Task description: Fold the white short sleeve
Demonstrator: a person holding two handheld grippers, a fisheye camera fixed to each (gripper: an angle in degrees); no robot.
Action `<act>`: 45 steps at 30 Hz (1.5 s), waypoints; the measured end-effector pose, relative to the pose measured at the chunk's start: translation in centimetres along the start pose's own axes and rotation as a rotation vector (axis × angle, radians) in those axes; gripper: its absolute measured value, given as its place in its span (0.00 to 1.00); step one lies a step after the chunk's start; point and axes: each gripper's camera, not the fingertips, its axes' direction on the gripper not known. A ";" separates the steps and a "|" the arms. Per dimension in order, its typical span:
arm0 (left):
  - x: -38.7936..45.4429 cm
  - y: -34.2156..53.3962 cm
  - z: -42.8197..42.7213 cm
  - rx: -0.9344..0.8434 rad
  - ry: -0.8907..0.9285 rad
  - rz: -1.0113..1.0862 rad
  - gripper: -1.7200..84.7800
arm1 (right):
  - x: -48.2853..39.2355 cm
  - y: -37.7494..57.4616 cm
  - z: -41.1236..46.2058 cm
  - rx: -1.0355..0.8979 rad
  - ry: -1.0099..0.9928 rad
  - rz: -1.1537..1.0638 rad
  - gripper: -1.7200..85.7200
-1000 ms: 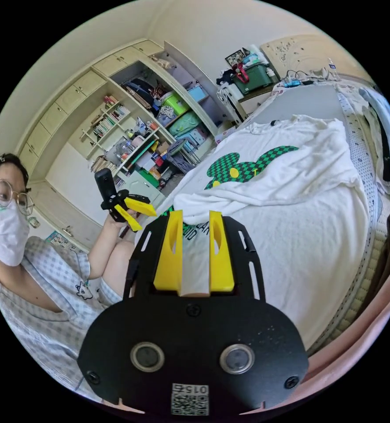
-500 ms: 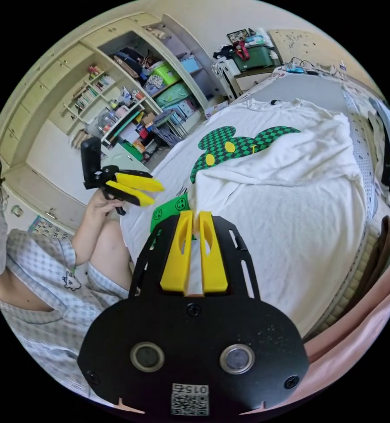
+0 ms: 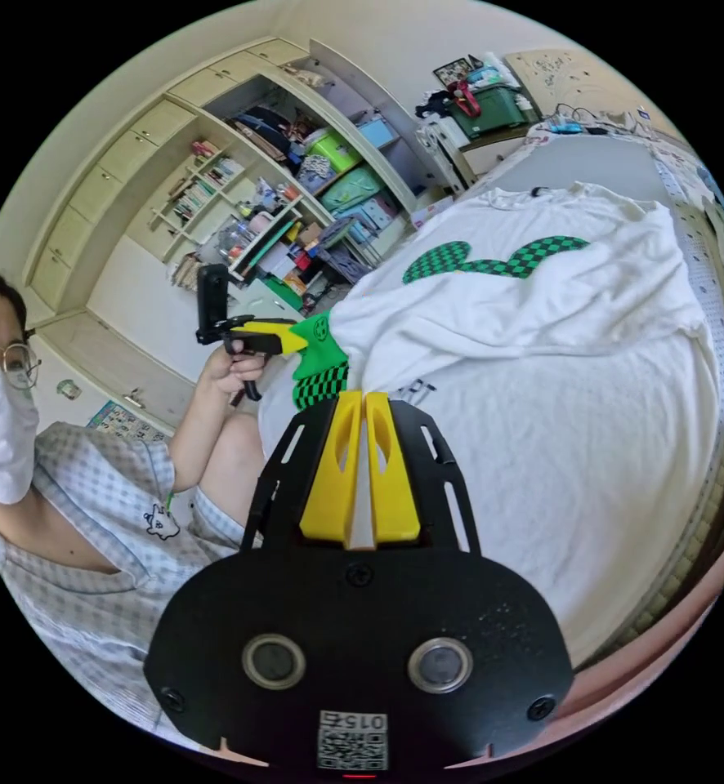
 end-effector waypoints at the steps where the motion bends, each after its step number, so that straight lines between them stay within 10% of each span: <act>1: -0.5 0.6 -1.8 0.042 0.005 -0.007 0.02 | -0.5 0.0 0.6 0.001 -0.061 -0.028 0.02; 30: -0.8 5.7 -4.1 -0.207 0.104 -0.005 0.06 | 15.8 9.0 -18.5 0.459 0.294 0.449 0.12; 36: -1.1 -4.9 -4.8 -0.146 -0.183 -0.011 0.09 | 17.5 6.4 -16.5 0.337 0.341 0.455 0.15; 45: -6.3 -25.8 19.6 -0.225 -0.274 -0.088 0.16 | 21.0 6.5 -18.0 0.404 0.297 0.545 0.08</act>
